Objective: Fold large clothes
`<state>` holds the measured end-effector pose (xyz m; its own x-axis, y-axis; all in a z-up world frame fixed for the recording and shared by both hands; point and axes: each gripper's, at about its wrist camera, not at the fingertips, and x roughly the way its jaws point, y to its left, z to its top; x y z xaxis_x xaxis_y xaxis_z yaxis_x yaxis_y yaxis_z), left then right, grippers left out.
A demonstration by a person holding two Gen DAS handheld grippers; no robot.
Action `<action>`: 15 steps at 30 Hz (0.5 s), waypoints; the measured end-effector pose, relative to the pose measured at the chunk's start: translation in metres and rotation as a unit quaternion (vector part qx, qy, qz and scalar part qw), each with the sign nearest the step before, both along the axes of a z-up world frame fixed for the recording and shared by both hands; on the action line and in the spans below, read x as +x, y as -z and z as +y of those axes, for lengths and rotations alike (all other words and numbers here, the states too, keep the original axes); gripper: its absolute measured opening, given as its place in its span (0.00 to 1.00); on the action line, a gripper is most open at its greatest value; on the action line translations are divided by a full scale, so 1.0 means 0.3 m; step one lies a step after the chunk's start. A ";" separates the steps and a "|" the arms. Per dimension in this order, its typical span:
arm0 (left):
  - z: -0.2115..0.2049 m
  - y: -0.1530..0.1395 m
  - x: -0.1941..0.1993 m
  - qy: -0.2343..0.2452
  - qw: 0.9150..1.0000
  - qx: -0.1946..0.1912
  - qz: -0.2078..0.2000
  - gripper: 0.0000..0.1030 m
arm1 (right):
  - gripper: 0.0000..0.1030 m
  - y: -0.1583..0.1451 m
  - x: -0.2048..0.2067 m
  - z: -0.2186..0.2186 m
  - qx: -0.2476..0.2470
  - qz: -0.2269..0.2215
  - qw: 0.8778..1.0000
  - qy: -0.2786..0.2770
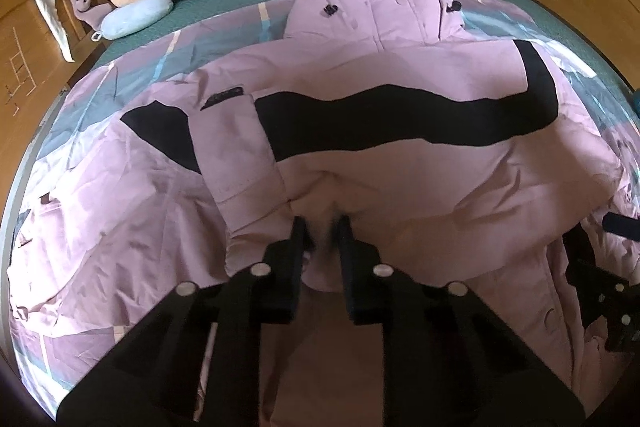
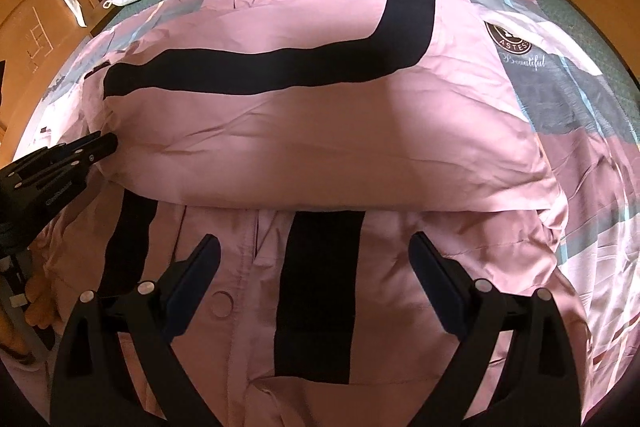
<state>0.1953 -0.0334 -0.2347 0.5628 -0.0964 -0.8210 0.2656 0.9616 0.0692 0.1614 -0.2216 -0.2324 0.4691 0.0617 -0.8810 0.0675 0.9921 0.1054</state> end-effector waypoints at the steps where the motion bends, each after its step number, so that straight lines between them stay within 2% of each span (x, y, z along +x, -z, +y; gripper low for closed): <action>1: -0.002 0.001 -0.001 0.003 1.000 -0.001 0.004 0.09 | 0.92 0.000 0.001 -0.002 0.000 0.000 1.000 0.001; 5: -0.018 0.001 -0.021 0.019 1.000 -0.003 0.019 0.06 | 0.92 -0.001 0.012 -0.034 0.029 0.000 1.000 0.009; 8: -0.037 0.013 -0.038 0.034 0.999 -0.001 0.029 0.06 | 0.92 0.017 0.038 -0.086 0.098 0.013 0.995 0.024; 9: -0.043 0.017 -0.042 0.037 0.999 0.002 0.029 0.06 | 0.92 0.028 0.057 -0.118 0.132 0.018 0.990 0.036; 12: -0.050 0.026 -0.046 0.038 0.999 0.008 0.031 0.07 | 0.91 0.039 0.112 -0.216 0.188 0.011 0.979 0.079; 13: -0.047 0.029 -0.043 0.036 0.999 0.005 0.033 0.07 | 0.85 0.034 0.120 -0.257 0.199 -0.005 0.975 0.095; 14: -0.045 0.029 -0.042 0.034 0.999 0.003 0.035 0.07 | 0.55 0.025 0.120 -0.285 0.192 -0.016 0.975 0.110; 15: -0.041 0.030 -0.041 0.034 0.999 -0.003 0.038 0.08 | 0.22 0.014 0.124 -0.337 0.160 -0.027 0.976 0.143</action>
